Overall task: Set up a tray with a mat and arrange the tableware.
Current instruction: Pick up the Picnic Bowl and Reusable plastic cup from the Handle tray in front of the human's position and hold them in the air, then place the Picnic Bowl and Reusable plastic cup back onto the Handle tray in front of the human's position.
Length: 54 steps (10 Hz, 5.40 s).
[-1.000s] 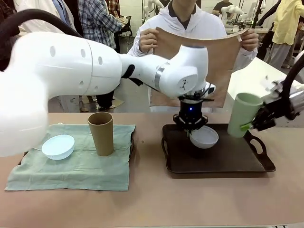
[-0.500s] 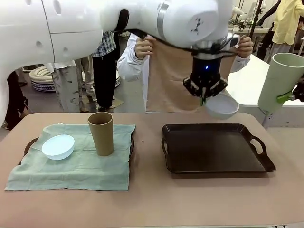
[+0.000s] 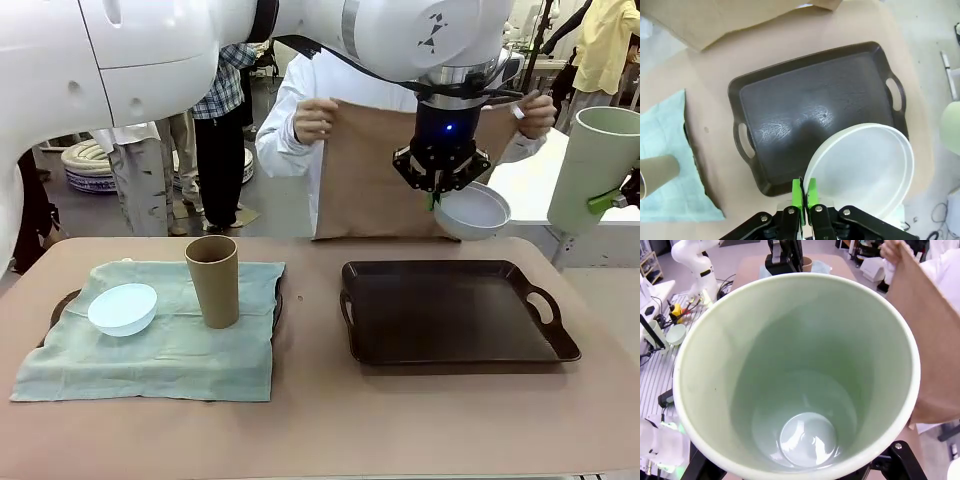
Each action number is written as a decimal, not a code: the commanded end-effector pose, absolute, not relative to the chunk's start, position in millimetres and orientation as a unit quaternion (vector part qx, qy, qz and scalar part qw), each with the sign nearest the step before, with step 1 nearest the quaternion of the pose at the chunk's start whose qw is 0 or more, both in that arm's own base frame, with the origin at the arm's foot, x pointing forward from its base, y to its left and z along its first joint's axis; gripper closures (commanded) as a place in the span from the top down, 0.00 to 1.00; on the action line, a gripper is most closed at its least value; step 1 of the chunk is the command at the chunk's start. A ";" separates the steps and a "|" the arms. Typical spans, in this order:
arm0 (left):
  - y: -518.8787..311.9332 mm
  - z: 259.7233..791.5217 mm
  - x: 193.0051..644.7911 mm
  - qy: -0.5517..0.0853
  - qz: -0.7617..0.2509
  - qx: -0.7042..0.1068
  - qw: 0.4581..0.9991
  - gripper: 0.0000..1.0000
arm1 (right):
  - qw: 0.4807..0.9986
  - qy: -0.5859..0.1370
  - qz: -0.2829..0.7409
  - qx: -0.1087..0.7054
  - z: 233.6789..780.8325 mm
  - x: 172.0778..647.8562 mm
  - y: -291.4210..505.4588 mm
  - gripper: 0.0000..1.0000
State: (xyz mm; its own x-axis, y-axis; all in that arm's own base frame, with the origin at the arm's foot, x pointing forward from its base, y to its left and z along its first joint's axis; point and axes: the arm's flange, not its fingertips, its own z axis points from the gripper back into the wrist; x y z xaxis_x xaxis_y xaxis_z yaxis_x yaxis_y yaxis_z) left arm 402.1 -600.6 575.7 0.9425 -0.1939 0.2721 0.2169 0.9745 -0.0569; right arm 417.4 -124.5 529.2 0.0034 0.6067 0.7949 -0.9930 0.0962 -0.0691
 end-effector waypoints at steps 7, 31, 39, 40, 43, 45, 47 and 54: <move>-598.9 576.9 402.5 -0.130 -0.112 -0.049 0.984 0.00 | 0.650 -0.351 0.617 0.272 530.7 417.0 -124.4 0.00; -575.3 497.7 441.5 -0.082 -0.094 -0.066 0.990 0.04 | 0.627 -0.347 0.631 0.297 460.0 438.6 -115.6 0.81; -569.0 463.7 472.3 -0.094 -0.048 -0.067 0.992 0.04 | 0.630 -0.357 0.597 0.346 402.7 457.0 -105.6 0.81; -567.3 454.2 477.0 -0.093 -0.049 -0.075 0.992 0.04 | 0.638 -0.345 0.601 0.334 391.9 459.7 -98.3 0.81; -567.3 423.7 481.4 -0.090 -0.074 -0.079 0.990 0.04 | 0.649 -0.313 0.607 0.335 366.7 464.8 -76.2 0.81; -563.6 406.7 485.6 -0.092 -0.079 -0.085 0.989 0.04 | 0.656 -0.305 0.607 0.330 352.9 470.7 -72.1 0.81; -560.1 394.3 487.0 -0.087 -0.079 -0.083 0.990 0.04 | 0.648 -0.309 0.612 0.332 336.2 470.0 -67.4 0.81; -561.0 368.3 493.0 -0.055 -0.073 -0.089 0.992 0.04 | 0.633 -0.342 0.620 0.313 301.3 487.7 -67.3 0.81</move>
